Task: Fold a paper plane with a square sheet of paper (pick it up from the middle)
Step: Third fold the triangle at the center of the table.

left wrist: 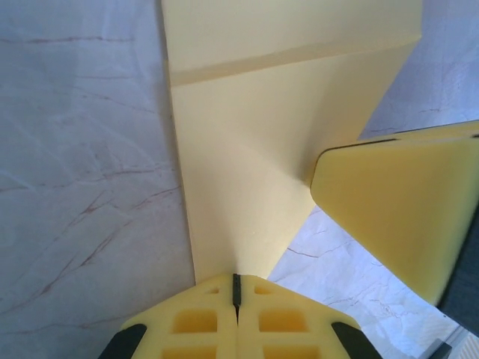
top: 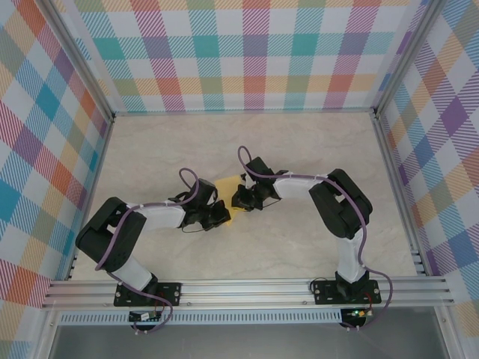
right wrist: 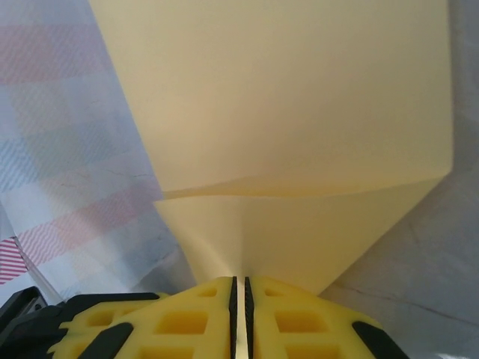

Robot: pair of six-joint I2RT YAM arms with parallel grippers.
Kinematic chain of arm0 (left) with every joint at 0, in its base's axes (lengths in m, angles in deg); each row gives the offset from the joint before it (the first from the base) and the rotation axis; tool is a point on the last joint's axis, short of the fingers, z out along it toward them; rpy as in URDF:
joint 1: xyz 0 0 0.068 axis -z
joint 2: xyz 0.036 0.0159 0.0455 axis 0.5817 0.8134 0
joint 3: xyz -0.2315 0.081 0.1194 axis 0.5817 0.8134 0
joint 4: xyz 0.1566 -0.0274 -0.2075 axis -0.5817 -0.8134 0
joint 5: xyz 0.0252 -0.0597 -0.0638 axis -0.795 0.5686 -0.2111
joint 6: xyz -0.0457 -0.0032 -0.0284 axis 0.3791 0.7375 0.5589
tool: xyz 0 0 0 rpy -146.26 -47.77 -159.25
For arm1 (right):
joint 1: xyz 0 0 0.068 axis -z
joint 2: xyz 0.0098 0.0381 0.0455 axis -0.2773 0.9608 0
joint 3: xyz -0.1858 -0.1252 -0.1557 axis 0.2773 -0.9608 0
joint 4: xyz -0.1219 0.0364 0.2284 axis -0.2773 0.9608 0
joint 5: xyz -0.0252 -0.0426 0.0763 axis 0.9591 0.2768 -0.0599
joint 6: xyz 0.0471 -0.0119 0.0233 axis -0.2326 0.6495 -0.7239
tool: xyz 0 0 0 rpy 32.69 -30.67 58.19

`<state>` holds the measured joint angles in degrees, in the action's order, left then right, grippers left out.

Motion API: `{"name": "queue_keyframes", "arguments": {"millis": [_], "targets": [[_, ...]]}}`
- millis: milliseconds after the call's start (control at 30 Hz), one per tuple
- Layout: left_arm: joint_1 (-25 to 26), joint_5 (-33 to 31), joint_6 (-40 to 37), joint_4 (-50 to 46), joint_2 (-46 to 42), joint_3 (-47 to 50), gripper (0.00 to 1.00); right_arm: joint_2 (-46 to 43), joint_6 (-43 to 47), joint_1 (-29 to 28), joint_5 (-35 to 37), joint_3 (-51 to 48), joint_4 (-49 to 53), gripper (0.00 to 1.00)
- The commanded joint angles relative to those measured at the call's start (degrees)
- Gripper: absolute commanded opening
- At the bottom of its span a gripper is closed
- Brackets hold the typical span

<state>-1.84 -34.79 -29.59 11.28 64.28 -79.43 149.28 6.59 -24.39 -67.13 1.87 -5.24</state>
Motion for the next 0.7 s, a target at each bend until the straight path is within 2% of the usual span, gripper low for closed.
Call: {"name": "queue_keyframes", "arguments": {"millis": [0,233,667], "targets": [[0.72,-1.52,-0.43,-1.96,0.93,0.99,0.01,-1.81,0.49,-1.42,-0.82,-1.12,0.51,0.11],[0.72,-3.10,-0.49,-3.58,-0.10,1.18,0.00,0.49,-1.34,-2.31,0.59,-2.19,2.01,0.04],[0.72,-4.43,-1.71,-11.83,1.19,-0.32,0.00,3.48,1.93,-0.08,2.35,2.05,4.25,0.03]]}}
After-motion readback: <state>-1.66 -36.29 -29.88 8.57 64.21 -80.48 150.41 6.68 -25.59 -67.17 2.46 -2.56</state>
